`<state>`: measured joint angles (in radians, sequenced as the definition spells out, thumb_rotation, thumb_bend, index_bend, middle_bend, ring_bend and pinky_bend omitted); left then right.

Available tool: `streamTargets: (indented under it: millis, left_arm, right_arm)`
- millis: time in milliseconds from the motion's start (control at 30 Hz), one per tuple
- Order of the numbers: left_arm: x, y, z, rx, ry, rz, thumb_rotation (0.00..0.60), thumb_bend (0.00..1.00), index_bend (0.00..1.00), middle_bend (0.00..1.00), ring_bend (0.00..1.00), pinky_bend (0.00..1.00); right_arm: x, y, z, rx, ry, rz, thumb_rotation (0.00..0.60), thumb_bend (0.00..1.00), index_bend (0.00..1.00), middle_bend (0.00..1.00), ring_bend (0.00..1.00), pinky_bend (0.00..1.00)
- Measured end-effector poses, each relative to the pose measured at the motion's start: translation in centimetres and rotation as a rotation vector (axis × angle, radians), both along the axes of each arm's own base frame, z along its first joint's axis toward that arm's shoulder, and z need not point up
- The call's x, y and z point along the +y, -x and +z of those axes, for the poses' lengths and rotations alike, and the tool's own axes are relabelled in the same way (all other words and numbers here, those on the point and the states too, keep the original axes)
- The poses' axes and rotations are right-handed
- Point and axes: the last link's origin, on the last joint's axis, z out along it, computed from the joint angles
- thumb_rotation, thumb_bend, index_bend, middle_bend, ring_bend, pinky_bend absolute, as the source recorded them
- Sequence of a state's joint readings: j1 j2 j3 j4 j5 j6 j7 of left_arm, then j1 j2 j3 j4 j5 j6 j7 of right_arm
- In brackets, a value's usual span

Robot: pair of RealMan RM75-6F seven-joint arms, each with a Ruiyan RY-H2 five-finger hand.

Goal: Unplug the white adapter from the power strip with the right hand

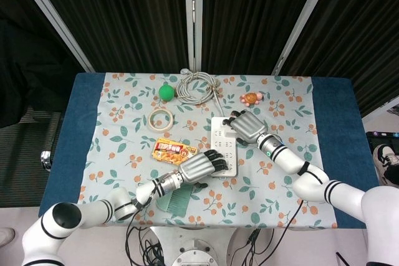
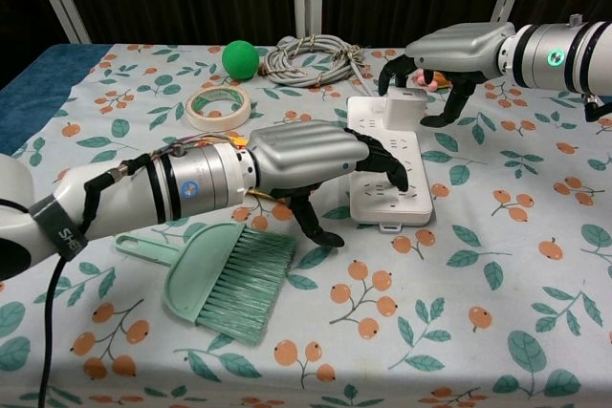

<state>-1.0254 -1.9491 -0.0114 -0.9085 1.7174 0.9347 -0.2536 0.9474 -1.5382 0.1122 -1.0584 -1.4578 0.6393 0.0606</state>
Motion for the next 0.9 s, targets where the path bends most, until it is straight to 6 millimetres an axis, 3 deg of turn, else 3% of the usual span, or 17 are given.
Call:
streamTargets:
  millis: [400, 533, 733, 900]
  left_arm:
    - [0.1, 0.0, -0.1, -0.023, 0.014, 0.024, 0.600, 0.19, 0.24, 0.22, 0.12, 0.16]
    - [0.2, 0.3, -0.3, -0.014, 0.014, 0.027, 0.600, 0.19, 0.24, 0.22, 0.12, 0.16]
    - [0.1, 0.3, -0.4, -0.026, 0.023, 0.031, 0.600, 0.19, 0.25, 0.22, 0.12, 0.16]
    - [0.1, 0.2, -0.7, -0.020, 0.029, 0.026, 0.600, 0.19, 0.25, 0.22, 0.12, 0.16]
  right_arm:
    - [-0.4, 0.3, -1.1, -0.014, 0.001, 0.051, 0.600, 0.27, 0.44, 0.43, 0.26, 0.39]
    - [-0.5, 0.6, -1.6, -0.025, -0.007, 0.044, 0.600, 0.28, 0.57, 0.46, 0.31, 0.43]
    - [-0.6, 0.9, -2.0, -0.047, -0.009, 0.043, 0.600, 0.34, 0.79, 0.59, 0.43, 0.50]
    - [-0.6, 1.1, -1.7, -0.081, 0.001, 0.054, 0.600, 0.41, 0.89, 0.67, 0.48, 0.54]
